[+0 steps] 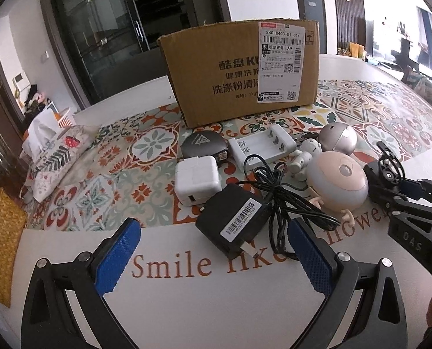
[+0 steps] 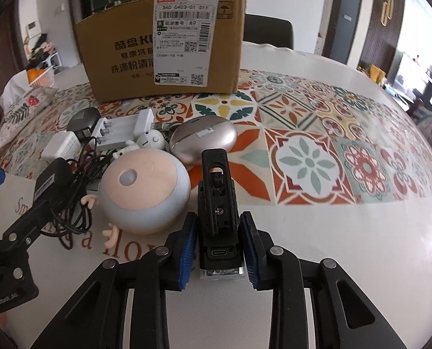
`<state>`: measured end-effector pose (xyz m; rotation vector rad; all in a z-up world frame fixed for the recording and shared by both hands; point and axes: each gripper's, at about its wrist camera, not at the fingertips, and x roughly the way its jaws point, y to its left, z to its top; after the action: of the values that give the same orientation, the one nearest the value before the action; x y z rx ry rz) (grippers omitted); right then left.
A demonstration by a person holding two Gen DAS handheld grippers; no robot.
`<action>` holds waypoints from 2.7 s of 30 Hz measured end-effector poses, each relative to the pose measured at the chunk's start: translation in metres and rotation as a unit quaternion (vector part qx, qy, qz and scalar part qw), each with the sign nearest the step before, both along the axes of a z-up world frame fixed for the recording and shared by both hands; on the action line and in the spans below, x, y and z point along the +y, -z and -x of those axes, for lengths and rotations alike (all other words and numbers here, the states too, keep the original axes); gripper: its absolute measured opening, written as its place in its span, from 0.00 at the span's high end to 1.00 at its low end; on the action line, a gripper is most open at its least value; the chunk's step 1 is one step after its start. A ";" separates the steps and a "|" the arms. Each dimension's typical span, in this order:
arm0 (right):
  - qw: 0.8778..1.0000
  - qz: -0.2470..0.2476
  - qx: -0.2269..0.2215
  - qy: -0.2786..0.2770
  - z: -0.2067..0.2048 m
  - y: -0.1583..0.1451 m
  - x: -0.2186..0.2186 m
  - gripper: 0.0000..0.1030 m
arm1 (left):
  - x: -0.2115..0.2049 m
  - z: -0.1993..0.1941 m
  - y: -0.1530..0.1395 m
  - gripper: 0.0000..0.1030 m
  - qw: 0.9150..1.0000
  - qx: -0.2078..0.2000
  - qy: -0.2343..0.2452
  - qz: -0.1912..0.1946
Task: Organize rigid objects
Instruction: 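Lift the black remote with the right tool while the left tool reaches the black adapter, then close the left tool on the black power adapter and lift it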
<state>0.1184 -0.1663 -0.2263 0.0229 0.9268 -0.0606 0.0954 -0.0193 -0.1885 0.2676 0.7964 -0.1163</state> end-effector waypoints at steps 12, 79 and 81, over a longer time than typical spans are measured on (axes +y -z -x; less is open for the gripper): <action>0.999 0.012 -0.010 0.042 0.023 -0.044 0.015 0.71 | 0.007 -0.004 -0.019 0.09 0.998 -0.010 0.059 -0.022; 0.996 0.062 0.050 0.035 0.008 0.000 0.023 0.68 | -0.019 -0.022 0.021 0.44 0.982 0.089 0.157 -0.058; 0.996 0.057 0.049 0.038 0.007 -0.001 0.021 0.69 | -0.020 -0.025 0.022 0.39 0.981 0.089 0.158 -0.066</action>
<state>0.1113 -0.1450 -0.2257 -0.0506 1.0194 -0.1871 0.1204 -0.0394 -0.2109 0.5139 0.9364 -0.3915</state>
